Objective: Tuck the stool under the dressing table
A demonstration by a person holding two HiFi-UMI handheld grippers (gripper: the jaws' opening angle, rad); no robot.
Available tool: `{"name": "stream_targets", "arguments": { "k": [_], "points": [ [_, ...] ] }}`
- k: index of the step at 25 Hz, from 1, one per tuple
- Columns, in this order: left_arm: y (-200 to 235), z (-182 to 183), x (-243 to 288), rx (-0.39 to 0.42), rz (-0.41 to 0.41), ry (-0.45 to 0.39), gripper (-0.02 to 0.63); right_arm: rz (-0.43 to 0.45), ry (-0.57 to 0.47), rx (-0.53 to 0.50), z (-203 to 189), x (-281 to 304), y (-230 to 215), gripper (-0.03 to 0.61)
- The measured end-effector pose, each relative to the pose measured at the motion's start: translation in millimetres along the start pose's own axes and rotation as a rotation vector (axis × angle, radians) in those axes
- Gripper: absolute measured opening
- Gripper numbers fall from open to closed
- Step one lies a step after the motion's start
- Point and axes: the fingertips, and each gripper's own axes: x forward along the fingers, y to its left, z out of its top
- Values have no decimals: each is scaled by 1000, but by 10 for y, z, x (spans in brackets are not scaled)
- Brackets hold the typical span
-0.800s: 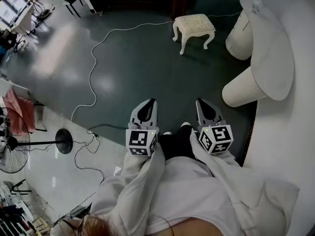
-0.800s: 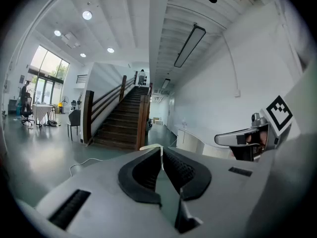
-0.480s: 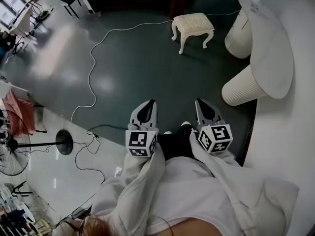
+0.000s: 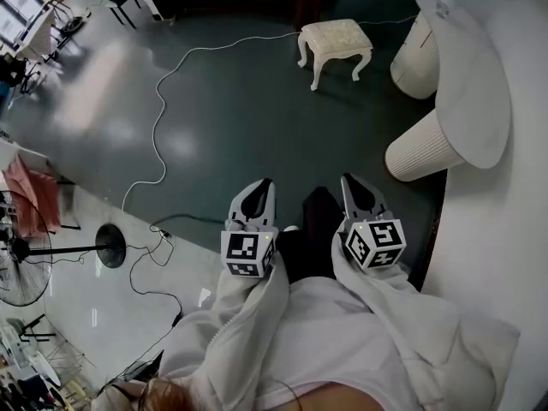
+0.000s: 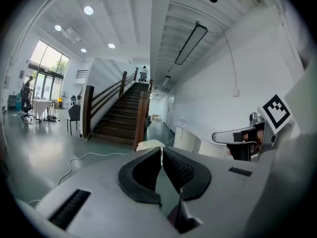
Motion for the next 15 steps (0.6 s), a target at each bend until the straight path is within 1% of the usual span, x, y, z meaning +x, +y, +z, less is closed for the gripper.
{"name": "stream_targets", "arguments": {
  "k": [4,7,11,15],
  "points": [
    [20,21,69,12,6,3,23,-6,-2,5,22,50,-92,51],
    [90,37,191,20,17,5,23,11,12,-1,20,193,-155,51],
    [291,93,420,8,56,13,23,42,30,10,60,431,-261,51],
    [418,198,731,5,56,20,23,43,35,24,195,711,-439,50]
  ]
}}
